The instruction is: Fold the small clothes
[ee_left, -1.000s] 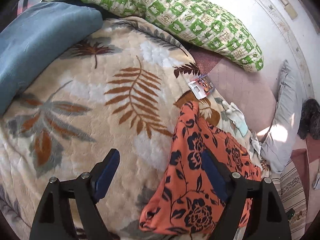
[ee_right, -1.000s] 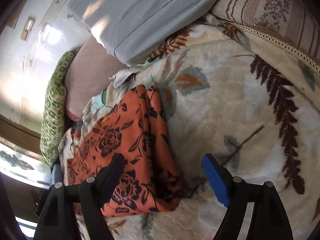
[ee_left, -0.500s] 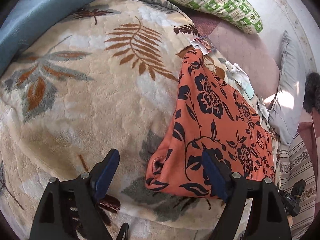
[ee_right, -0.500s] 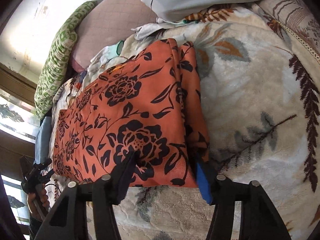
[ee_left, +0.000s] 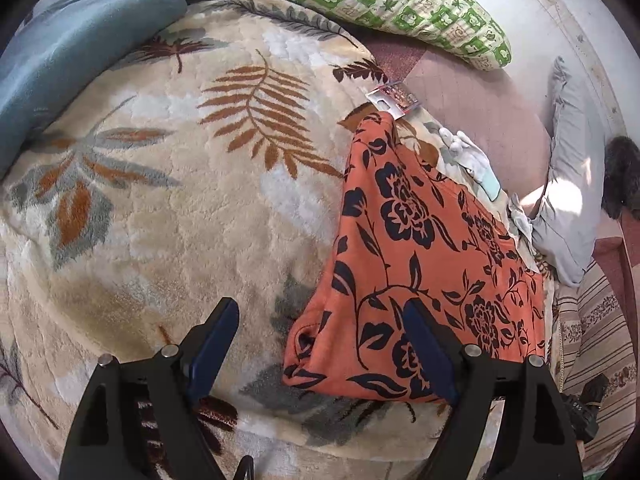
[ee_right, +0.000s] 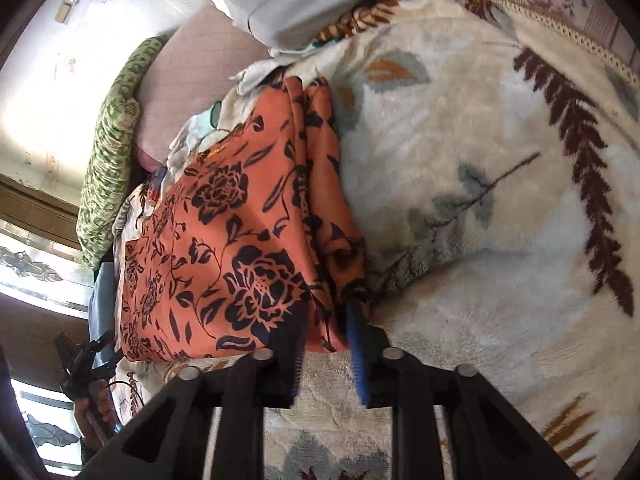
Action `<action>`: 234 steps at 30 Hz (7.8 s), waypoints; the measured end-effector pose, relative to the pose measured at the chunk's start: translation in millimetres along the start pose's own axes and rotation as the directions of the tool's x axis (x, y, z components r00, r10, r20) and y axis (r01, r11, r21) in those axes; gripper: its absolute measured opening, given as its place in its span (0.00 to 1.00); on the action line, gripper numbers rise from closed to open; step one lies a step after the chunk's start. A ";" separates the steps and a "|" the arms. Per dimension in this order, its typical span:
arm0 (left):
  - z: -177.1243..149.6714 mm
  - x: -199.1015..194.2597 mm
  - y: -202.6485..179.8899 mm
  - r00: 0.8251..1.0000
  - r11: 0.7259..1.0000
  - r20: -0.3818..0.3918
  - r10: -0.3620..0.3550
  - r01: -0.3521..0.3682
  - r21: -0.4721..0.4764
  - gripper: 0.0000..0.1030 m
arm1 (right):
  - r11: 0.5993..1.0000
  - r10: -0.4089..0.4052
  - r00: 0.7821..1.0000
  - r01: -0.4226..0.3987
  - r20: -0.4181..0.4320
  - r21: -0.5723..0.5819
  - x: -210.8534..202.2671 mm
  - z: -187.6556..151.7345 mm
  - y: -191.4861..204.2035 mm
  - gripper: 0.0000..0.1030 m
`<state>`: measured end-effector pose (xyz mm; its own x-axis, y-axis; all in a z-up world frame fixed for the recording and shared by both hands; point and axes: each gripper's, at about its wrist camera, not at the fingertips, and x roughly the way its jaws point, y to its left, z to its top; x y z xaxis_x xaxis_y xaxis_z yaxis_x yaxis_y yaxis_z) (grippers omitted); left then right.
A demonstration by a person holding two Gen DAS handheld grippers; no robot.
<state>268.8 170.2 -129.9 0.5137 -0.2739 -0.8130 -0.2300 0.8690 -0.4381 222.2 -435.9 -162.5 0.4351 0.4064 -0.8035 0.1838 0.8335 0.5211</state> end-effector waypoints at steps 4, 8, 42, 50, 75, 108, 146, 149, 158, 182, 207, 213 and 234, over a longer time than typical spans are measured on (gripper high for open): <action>16.1 9.2 -0.5 1.000 1.000 0.001 -0.002 0.002 -0.002 0.84 | 0.999 0.005 0.997 -0.002 0.076 -0.034 -15.7 23.3 14.7 0.79; 31.8 18.5 0.7 0.998 0.996 -0.008 -0.057 0.057 -0.062 0.84 | 0.999 0.009 0.996 -0.006 0.085 -0.034 0.7 53.5 20.7 0.79; 54.1 78.6 -33.2 0.975 0.993 -0.205 -0.083 0.097 0.063 0.14 | 0.999 0.017 0.991 -0.024 -0.133 -0.046 82.5 86.4 35.3 0.19; 46.2 -9.7 -71.9 0.993 0.971 -0.099 -0.069 0.090 0.221 0.14 | 0.992 0.018 0.992 -0.033 -0.124 -0.119 20.3 72.4 72.5 0.18; -100.3 -86.8 -27.3 0.990 0.959 -0.019 -0.137 0.138 0.249 0.74 | 0.962 0.244 0.969 -0.246 -0.032 -0.114 -67.5 -68.7 51.8 0.68; -130.1 -30.3 -52.2 0.989 0.940 -0.021 0.146 -0.132 0.315 0.79 | 0.959 0.269 0.918 -0.282 -0.290 -0.004 115.8 -49.4 153.0 0.59; -198.1 -56.0 -59.6 0.982 0.918 -0.045 0.184 -0.155 0.364 0.81 | 0.972 0.123 0.992 -0.128 0.038 0.198 -42.4 -133.0 -10.1 0.77; -202.6 -51.4 -48.4 0.972 0.915 -0.063 0.225 -0.189 0.356 0.81 | 0.947 0.145 0.988 -0.153 0.049 0.281 -47.9 -134.1 -15.8 0.73; -198.5 -54.3 -49.1 0.977 0.924 -0.046 0.208 -0.181 0.336 0.81 | 0.971 0.209 0.975 -0.216 0.079 0.105 -55.4 -62.4 41.0 0.74; -214.3 -78.7 -53.7 0.991 0.938 -0.024 0.132 -0.117 0.326 0.81 | 0.984 0.113 0.979 -0.134 0.168 0.121 -67.0 -74.9 23.0 0.74; -216.4 -99.2 -64.2 0.998 0.943 0.003 0.063 -0.060 0.328 0.81 | 0.983 0.167 0.981 -0.174 0.099 0.063 -70.5 -124.5 39.3 0.79; -215.4 -81.4 -58.1 0.993 0.942 -0.038 0.116 -0.098 0.321 0.81 | 0.980 0.095 0.995 -0.093 -0.002 0.178 -38.3 -147.4 -3.5 0.78; -209.2 -77.5 -93.6 0.996 0.922 -0.009 0.084 -0.074 0.381 0.81 | 0.978 0.110 0.992 -0.120 0.068 0.168 -67.6 -114.0 -41.6 0.78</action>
<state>77.6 23.8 -106.1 0.4853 -0.2035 -0.8504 0.0644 0.9782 -0.1973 84.7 -455.4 -162.7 0.5117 0.4693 -0.7197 0.2754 0.7039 0.6548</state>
